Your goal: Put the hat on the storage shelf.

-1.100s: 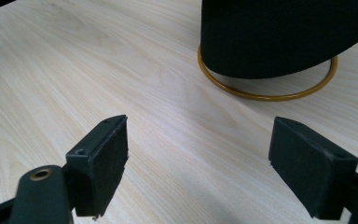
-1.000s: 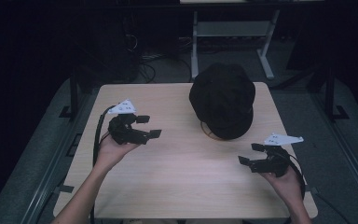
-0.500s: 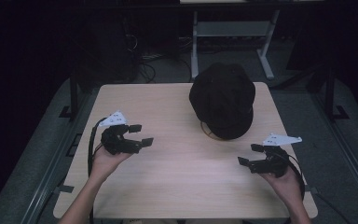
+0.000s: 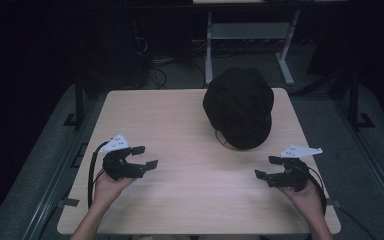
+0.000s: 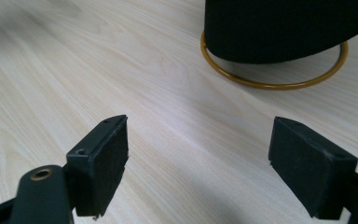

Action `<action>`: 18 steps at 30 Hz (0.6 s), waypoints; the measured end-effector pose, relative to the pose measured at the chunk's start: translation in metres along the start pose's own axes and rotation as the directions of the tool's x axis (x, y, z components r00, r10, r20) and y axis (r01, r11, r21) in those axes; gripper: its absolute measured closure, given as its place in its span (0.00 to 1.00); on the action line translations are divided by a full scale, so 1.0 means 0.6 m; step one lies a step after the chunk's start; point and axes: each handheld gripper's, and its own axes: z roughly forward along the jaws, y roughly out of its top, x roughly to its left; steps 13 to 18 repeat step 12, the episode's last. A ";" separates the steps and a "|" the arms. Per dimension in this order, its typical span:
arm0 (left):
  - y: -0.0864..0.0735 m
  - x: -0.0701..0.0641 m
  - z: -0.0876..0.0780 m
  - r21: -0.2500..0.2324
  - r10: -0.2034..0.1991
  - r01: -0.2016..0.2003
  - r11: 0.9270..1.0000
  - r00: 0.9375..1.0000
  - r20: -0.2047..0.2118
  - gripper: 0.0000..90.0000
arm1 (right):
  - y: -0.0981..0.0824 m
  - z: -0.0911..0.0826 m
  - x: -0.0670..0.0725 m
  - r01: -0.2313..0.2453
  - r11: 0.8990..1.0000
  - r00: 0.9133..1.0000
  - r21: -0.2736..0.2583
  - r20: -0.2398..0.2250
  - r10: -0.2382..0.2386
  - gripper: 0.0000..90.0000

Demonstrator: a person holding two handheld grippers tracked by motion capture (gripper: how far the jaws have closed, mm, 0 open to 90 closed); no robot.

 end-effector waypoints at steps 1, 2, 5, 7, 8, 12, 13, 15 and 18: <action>0.000 0.000 0.000 0.000 0.000 0.000 1.000 1.000 0.000 0.23 | 0.000 0.000 0.001 0.002 1.000 1.000 0.004 0.002 -0.002 0.22; -0.016 -0.002 0.000 -0.006 -0.005 0.005 1.000 1.000 0.001 0.23 | 0.000 0.000 0.001 0.006 1.000 1.000 0.005 0.007 -0.006 0.22; -0.032 -0.004 0.002 -0.007 -0.012 0.012 1.000 1.000 0.001 0.23 | 0.000 0.000 0.003 0.000 1.000 1.000 0.005 0.004 0.000 0.22; -0.047 -0.006 0.005 0.009 -0.021 0.021 1.000 1.000 0.022 0.23 | -0.002 0.002 0.003 -0.002 1.000 1.000 0.003 -0.004 0.002 0.22; -0.047 -0.006 0.005 0.009 -0.021 0.021 1.000 1.000 0.022 0.22 | -0.002 0.002 0.003 -0.002 1.000 1.000 0.003 -0.004 0.002 0.22; -0.058 -0.014 0.010 0.015 -0.027 0.027 1.000 0.999 0.029 0.22 | -0.003 0.011 0.008 0.018 1.000 1.000 -0.001 -0.020 -0.018 0.22; -0.058 -0.014 0.010 0.015 -0.027 0.027 1.000 0.999 0.029 0.22 | -0.003 0.011 0.008 0.018 1.000 1.000 -0.001 -0.020 -0.018 0.22; -0.058 -0.014 0.010 0.015 -0.027 0.027 1.000 0.999 0.029 0.22 | -0.003 0.011 0.008 0.018 1.000 1.000 -0.001 -0.020 -0.018 0.22; -0.058 -0.014 0.010 0.015 -0.027 0.027 1.000 0.999 0.029 0.22 | -0.003 0.011 0.008 0.018 1.000 1.000 -0.001 -0.020 -0.018 0.22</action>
